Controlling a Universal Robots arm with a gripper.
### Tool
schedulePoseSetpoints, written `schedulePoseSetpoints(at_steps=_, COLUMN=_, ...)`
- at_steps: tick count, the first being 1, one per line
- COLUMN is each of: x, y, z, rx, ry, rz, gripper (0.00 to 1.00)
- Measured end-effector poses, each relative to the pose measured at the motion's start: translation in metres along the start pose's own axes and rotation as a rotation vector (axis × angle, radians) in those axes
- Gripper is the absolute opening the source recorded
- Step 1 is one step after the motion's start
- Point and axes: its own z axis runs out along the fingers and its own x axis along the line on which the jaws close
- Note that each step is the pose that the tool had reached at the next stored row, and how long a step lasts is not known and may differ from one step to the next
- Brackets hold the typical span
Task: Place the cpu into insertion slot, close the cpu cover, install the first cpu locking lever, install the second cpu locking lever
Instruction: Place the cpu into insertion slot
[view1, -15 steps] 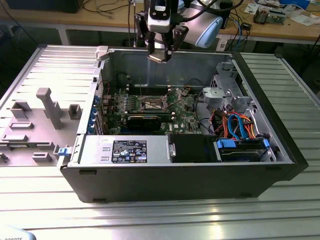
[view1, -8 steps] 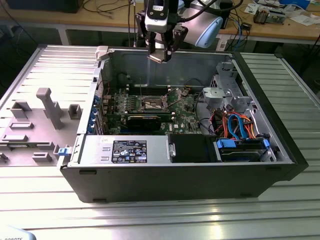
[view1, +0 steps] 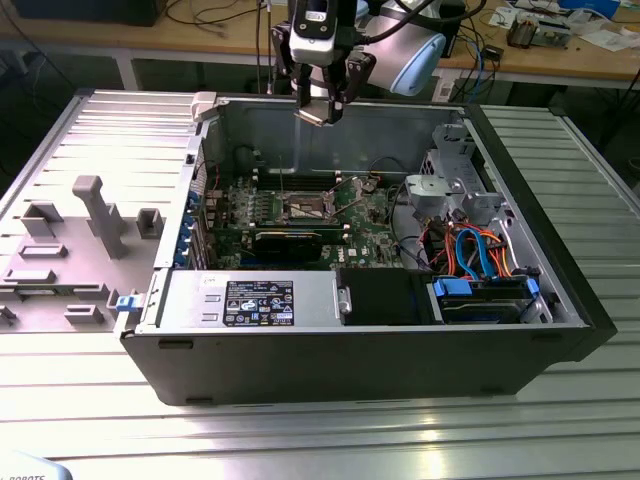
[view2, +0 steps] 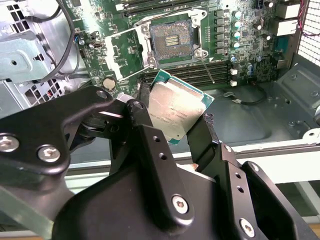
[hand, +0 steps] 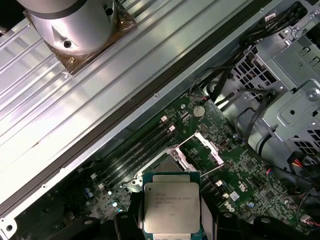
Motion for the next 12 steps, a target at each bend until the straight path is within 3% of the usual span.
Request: schedulePoseSetpoints(at_steps=12, x=0.0, y=-0.0001, z=0.0011, rx=-0.0028, ry=-0.0157, rz=0.166, gripper=0.54)
